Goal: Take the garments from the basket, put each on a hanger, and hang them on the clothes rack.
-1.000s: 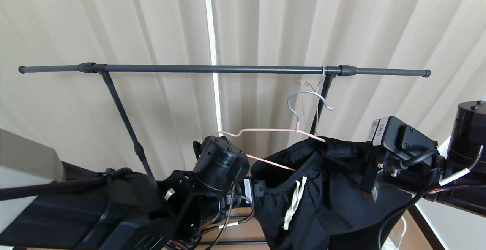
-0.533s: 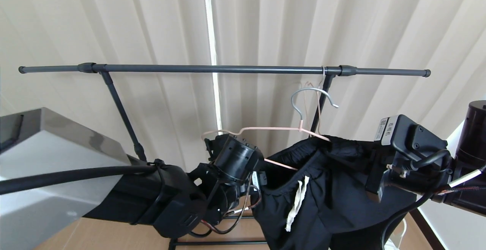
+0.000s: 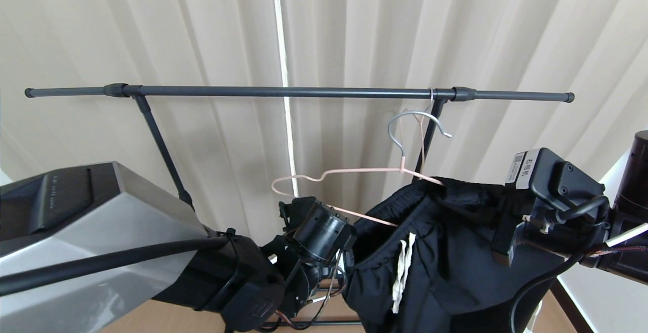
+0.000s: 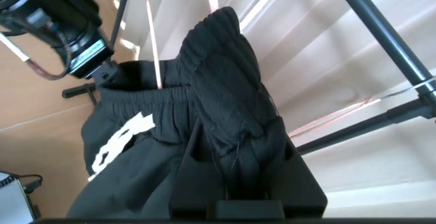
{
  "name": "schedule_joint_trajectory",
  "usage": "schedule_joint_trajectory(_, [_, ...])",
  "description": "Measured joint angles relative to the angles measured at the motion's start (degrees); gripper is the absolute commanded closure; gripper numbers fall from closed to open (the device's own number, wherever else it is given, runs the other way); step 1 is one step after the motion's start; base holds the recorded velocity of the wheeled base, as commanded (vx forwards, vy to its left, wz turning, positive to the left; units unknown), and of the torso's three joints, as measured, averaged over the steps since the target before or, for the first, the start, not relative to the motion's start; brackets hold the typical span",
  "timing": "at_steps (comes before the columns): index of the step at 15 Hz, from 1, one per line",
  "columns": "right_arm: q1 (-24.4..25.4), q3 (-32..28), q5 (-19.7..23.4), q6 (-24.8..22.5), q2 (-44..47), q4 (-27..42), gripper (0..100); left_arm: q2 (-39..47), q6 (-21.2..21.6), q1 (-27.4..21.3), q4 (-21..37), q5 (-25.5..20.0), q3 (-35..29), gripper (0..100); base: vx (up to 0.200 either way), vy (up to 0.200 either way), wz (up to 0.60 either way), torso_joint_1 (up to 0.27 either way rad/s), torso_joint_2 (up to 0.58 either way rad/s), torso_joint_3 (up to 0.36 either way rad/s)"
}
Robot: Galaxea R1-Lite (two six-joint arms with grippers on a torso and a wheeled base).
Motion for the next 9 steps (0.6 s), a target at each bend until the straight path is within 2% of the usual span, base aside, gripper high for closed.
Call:
schedule_joint_trajectory(3, [-0.6,-0.1,0.0,0.0,0.0,0.0,100,-0.6,0.0,-0.3,-0.1,0.2,1.2,0,0.000,0.000,0.00,0.000,0.00,0.000])
schedule_joint_trajectory(4, [-0.7,-0.1,0.0,0.0,0.0,0.0,100,-1.0,0.0,-0.3,-0.1,0.2,1.3,100,0.000,0.000,0.00,0.000,0.00,0.000])
schedule_joint_trajectory(9, [-1.7,-0.2,0.2,0.0,0.4,0.0,100,-3.8,0.0,-0.1,-0.1,0.2,2.0,100,0.000,0.000,0.00,0.000,0.00,0.000])
